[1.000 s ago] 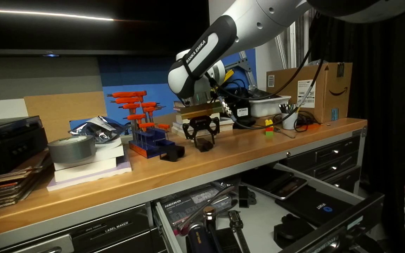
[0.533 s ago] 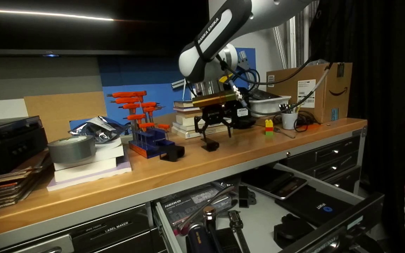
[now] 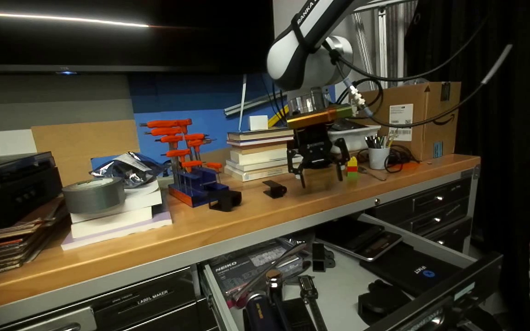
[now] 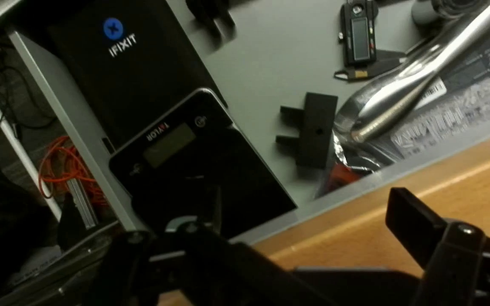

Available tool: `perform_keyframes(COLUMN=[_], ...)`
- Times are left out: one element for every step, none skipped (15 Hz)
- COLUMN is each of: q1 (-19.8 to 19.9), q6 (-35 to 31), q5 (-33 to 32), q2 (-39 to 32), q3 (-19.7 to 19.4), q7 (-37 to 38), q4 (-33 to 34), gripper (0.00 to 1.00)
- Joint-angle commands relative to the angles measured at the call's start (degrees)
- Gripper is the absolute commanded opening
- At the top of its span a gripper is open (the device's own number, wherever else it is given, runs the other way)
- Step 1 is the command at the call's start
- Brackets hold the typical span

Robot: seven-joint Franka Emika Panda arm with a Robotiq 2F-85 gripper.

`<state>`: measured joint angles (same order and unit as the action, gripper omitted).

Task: Open the topmost drawer, remove some things from it and put them on the table

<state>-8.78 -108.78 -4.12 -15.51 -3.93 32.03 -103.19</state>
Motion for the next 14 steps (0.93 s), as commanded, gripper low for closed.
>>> perform_keyframes(q1=[1.72,1.90,2.09,2.24,2.40,2.56,2.63,2.77,2.86,3.17,3.38,3.78,4.16,4.73], q6=[-7.14,-9.45,-11.19,-12.89,-14.44,-15.89,-17.43,-19.36,-20.59,-22.28,-23.45,-24.77,-25.97,-27.02], q5=[0.47,0.08,-0.10,-0.03,0.28,0.74,0.82,0.90,0.93,1.38,1.57,2.16,3.09,4.79], q2=[7.68,8.29,8.65,8.48,8.16,7.58,7.23,6.59,6.32,5.68,5.32,4.97,4.75,4.46], q3=[1.05,1.21,1.38,1.61,1.87,2.14,2.38,2.63,2.84,3.05,3.20,3.40,3.60,3.92], q7=[0.98,0.67,0.09,-0.79,-1.81,-2.67,-3.60,-5.25,-6.20,-8.31,-9.72,-11.91,-14.02,-16.72], q4=[-13.30,-15.88,-18.02,-19.74,-21.25,-22.41,-23.61,-24.69,-25.58,-26.41,-27.14,-27.93,-28.66,-29.33], gripper=[1.00,1.00,1.00,1.00,1.00,1.00,1.00,1.00,1.00,1.00,1.00,1.00,1.00,1.00])
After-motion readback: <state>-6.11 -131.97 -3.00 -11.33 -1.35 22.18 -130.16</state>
